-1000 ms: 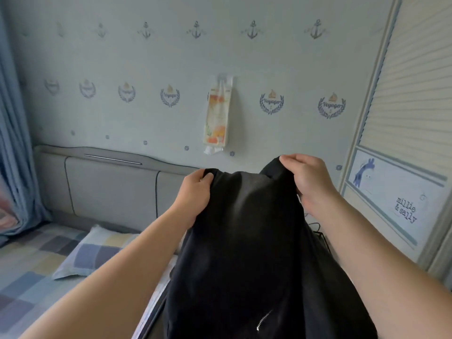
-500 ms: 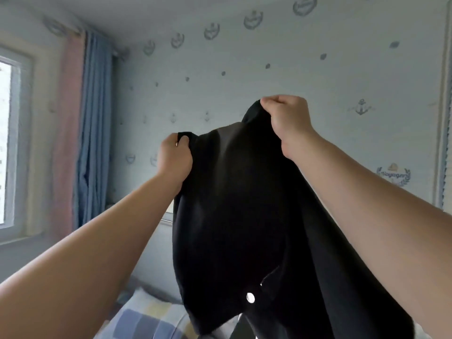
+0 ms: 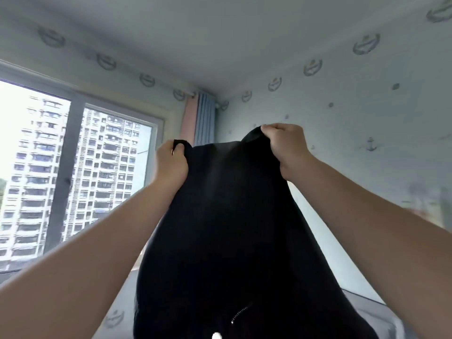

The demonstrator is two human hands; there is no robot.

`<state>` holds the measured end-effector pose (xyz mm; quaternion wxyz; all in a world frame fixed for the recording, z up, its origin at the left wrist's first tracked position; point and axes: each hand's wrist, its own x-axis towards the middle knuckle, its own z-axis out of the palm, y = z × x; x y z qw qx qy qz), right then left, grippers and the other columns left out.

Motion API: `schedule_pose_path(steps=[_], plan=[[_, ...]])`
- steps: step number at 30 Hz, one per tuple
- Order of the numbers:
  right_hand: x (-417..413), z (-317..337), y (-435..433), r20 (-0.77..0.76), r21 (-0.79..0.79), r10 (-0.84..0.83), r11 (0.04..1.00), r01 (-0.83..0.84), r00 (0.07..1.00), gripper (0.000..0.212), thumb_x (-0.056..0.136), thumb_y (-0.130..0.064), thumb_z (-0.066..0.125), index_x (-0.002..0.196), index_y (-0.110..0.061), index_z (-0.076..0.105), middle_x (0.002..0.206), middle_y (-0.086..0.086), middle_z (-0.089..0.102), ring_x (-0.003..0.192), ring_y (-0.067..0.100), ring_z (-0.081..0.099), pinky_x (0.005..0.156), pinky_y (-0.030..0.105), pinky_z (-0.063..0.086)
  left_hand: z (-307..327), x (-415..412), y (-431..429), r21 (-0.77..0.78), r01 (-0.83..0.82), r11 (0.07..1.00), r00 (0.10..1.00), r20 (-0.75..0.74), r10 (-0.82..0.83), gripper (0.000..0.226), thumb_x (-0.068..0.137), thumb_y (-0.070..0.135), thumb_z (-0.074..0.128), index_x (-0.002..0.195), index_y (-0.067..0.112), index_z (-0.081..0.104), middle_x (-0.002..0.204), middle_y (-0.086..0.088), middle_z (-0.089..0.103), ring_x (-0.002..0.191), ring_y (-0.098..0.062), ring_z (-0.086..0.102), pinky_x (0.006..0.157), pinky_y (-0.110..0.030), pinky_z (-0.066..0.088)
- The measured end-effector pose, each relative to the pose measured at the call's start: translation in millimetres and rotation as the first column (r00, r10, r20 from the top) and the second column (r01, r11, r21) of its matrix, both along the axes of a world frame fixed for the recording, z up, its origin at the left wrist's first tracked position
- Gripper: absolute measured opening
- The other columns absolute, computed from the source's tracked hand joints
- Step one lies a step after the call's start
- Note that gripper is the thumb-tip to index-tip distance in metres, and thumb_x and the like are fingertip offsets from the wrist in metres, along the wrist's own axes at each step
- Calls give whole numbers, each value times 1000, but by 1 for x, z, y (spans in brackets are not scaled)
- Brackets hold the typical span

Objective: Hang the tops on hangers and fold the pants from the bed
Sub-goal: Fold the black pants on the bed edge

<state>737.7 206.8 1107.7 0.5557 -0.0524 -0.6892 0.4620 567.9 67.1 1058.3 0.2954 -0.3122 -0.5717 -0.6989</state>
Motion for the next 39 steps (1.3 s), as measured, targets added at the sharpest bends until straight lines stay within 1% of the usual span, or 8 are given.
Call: schedule_pose_path(steps=[6,9,14,20,23,30,35,39], plan=[[-152,-49,-39,139,-208,271,949,-239,953,20,92,-17,70,75,-7,64,65,6,66,61,21,66,52,25,51,-31,-111,-90,-60,-26,998,993,114,32,25,101,21,46,82,23,62,78,6,57,65,-9,51,45,-10,39],[-217,-95,-54,299,-276,386,910,-309,873,19,88,-19,76,88,0,72,73,11,74,64,24,71,63,33,59,-66,-149,-126,-26,135,990,936,330,-119,21,100,23,55,85,18,68,66,3,66,61,-14,61,44,-16,44],[-293,-215,-67,561,-386,531,846,-367,635,12,89,-16,75,87,-4,73,75,14,72,67,26,69,69,37,55,-164,-195,-166,81,453,888,589,721,-366,27,93,34,65,91,8,67,87,-9,63,78,-26,61,76,-35,49],[-324,-443,-84,790,-434,539,828,-354,292,10,89,-12,73,96,-6,69,78,7,68,71,19,62,63,30,49,-374,-211,-182,60,293,954,215,968,-127,34,90,38,69,92,4,67,80,-13,71,75,-30,71,80,-37,54],[-317,-560,-83,854,-470,512,835,-285,93,7,90,-13,72,94,-10,67,89,7,66,83,22,59,70,31,47,-498,-195,-188,-103,194,976,11,995,103,51,82,38,78,119,5,64,117,-19,67,111,-39,62,104,-50,46],[-278,-790,-71,842,-533,529,846,-13,-106,13,91,-15,71,101,-15,63,102,4,64,92,22,59,80,33,47,-748,-131,-179,-247,47,968,-263,932,251,44,85,16,78,126,6,65,128,-18,65,117,-35,62,106,-48,48],[-238,-913,-60,825,-500,507,861,97,-250,14,90,-24,73,91,-11,68,89,5,66,85,26,60,74,32,47,-852,-70,-156,-330,73,941,-367,869,333,37,85,24,79,116,6,68,114,-2,66,106,-23,62,91,-30,47],[-198,-975,-57,827,-442,438,894,76,-353,10,89,-13,67,81,-17,70,90,2,71,90,25,63,76,31,48,-915,-21,-143,-306,143,941,-488,805,336,8,88,13,75,82,12,69,81,1,68,91,-23,63,66,-22,47]])
